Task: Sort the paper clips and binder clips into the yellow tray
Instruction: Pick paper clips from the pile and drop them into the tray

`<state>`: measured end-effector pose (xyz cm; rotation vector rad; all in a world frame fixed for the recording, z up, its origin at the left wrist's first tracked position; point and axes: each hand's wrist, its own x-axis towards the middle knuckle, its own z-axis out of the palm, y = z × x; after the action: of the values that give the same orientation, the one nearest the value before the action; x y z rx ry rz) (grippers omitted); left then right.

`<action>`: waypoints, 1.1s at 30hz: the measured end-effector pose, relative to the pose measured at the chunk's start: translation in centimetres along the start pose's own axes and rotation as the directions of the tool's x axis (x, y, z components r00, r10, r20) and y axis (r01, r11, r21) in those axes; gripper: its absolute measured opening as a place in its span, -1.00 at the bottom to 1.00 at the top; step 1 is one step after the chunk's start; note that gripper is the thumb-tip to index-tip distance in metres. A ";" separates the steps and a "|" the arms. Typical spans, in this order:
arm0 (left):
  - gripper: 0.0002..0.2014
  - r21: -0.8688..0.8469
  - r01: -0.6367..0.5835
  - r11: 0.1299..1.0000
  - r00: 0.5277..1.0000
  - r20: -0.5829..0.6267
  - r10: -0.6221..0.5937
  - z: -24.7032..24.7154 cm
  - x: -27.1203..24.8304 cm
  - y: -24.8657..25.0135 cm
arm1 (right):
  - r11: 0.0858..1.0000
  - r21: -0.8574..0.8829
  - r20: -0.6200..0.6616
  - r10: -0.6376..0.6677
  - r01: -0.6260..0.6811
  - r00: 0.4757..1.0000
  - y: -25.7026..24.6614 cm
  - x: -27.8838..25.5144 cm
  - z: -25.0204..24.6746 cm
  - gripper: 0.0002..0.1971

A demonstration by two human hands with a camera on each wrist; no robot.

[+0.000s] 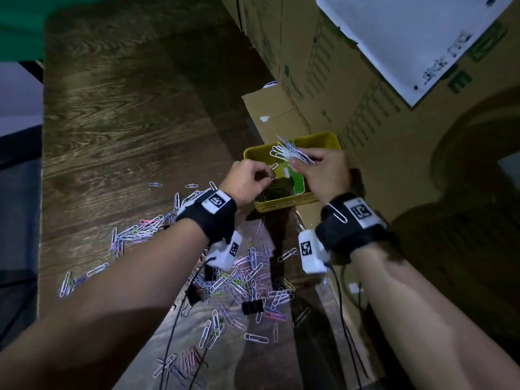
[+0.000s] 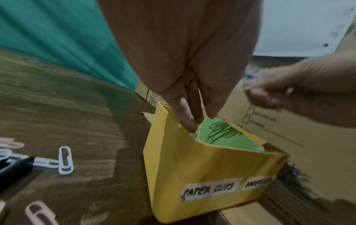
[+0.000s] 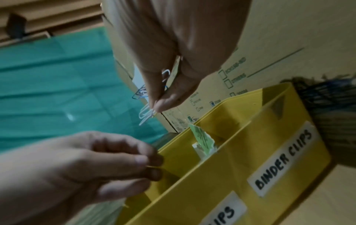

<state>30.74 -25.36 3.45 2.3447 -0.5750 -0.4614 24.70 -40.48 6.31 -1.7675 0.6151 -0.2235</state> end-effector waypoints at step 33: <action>-0.74 0.300 -0.317 0.900 0.893 0.415 0.177 4.9 -17.2 -6.9 | 0.841 -0.540 0.601 0.408 -0.026 0.687 11.4 -13.0 -3.6 -0.57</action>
<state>15.94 -14.36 -1.80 2.4823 -1.2257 -0.7474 8.83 -38.80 -1.27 -2.0447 0.3223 0.8450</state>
